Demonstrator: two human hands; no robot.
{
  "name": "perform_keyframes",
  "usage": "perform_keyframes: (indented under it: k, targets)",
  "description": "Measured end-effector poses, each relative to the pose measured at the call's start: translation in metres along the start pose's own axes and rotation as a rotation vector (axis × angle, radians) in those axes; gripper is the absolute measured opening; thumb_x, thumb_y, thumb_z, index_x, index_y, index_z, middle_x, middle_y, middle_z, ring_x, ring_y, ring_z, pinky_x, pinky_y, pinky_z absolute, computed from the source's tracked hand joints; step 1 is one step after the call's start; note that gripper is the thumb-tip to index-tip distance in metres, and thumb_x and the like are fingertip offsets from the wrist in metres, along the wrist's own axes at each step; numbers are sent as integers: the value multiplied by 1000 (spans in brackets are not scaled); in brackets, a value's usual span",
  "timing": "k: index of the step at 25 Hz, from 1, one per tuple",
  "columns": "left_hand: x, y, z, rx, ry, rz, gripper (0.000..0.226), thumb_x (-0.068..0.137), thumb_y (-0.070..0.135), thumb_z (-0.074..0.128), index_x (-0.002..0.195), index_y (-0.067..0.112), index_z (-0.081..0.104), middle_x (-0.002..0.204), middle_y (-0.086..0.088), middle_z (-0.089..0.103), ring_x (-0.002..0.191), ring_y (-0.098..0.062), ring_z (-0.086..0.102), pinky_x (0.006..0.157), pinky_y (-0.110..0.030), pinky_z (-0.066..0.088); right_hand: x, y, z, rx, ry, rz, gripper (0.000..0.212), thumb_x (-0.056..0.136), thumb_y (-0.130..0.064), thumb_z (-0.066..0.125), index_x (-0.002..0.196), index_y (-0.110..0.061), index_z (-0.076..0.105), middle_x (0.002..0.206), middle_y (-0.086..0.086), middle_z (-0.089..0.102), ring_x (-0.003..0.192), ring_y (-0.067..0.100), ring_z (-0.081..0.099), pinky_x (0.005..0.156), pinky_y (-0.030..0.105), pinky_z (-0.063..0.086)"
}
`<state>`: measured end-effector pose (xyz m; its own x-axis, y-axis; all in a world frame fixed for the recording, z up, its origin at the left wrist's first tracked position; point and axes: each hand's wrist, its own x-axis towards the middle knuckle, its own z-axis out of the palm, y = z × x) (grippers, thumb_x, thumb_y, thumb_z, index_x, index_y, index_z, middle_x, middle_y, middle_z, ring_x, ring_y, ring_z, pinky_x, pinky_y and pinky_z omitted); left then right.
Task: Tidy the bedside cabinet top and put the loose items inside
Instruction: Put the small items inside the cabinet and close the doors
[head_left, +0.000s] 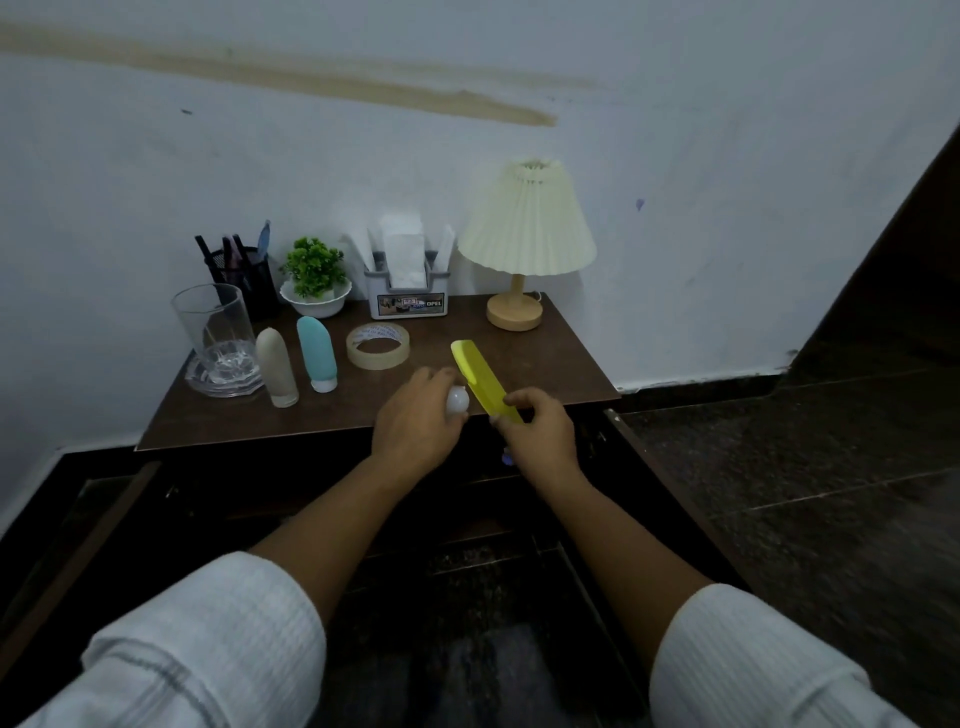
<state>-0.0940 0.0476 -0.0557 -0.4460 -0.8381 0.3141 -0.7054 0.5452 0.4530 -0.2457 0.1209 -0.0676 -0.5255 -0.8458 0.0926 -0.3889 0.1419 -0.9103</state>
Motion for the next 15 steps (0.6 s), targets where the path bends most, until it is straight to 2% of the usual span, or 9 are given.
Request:
perform_keyframes:
  k: [2, 4, 6, 7, 9, 11, 15]
  targets:
    - [-6, 4, 1, -25, -8, 3, 37, 87, 33, 67, 123, 27, 58, 117, 3, 57, 103, -19, 60, 80, -39, 52, 4, -6, 2, 120, 77, 141, 21, 85, -9, 70, 92, -24, 58, 105, 6, 62, 86, 28, 70, 74, 46, 62]
    - [-11, 6, 1, -50, -17, 14, 38, 86, 32, 68, 123, 27, 59, 118, 3, 57, 103, -18, 60, 78, -35, 49, 5, -10, 0, 235, 59, 297, 22, 87, 4, 63, 93, -15, 55, 104, 15, 64, 83, 30, 71, 64, 41, 62]
    - [-16, 6, 0, -104, -39, 31, 40, 84, 32, 72, 122, 28, 60, 117, 5, 59, 103, -16, 60, 80, -36, 50, 0, -10, -8, 370, -70, 440, 19, 89, 10, 59, 90, -9, 55, 100, 19, 65, 80, 29, 69, 59, 37, 61]
    - [-21, 5, -1, -132, -55, 47, 41, 82, 32, 74, 121, 30, 61, 116, 7, 60, 103, -14, 60, 82, -37, 51, -4, -8, -16, 414, -172, 496, 15, 91, 10, 58, 93, -5, 58, 98, 20, 65, 79, 28, 69, 62, 36, 62]
    - [-32, 2, -3, -190, -99, 91, 40, 77, 34, 76, 115, 33, 61, 115, 13, 61, 102, -9, 60, 83, -38, 53, -13, 5, -36, 367, -377, 566, 16, 92, 8, 56, 103, 0, 64, 101, 18, 68, 85, 27, 70, 70, 38, 63]
    - [-47, -1, -3, -237, -172, 129, 38, 73, 36, 76, 108, 37, 62, 111, 18, 62, 98, -4, 61, 79, -38, 55, -24, 24, -56, 213, -535, 611, 19, 92, 7, 55, 104, -3, 66, 100, 16, 71, 87, 27, 71, 69, 38, 62]
    - [-71, -4, 1, -196, -362, 168, 37, 69, 37, 75, 104, 38, 61, 107, 17, 62, 93, -2, 61, 77, -37, 57, -41, 53, -80, -80, -707, 665, 21, 91, 10, 54, 101, -6, 64, 97, 17, 71, 83, 26, 72, 68, 38, 63]
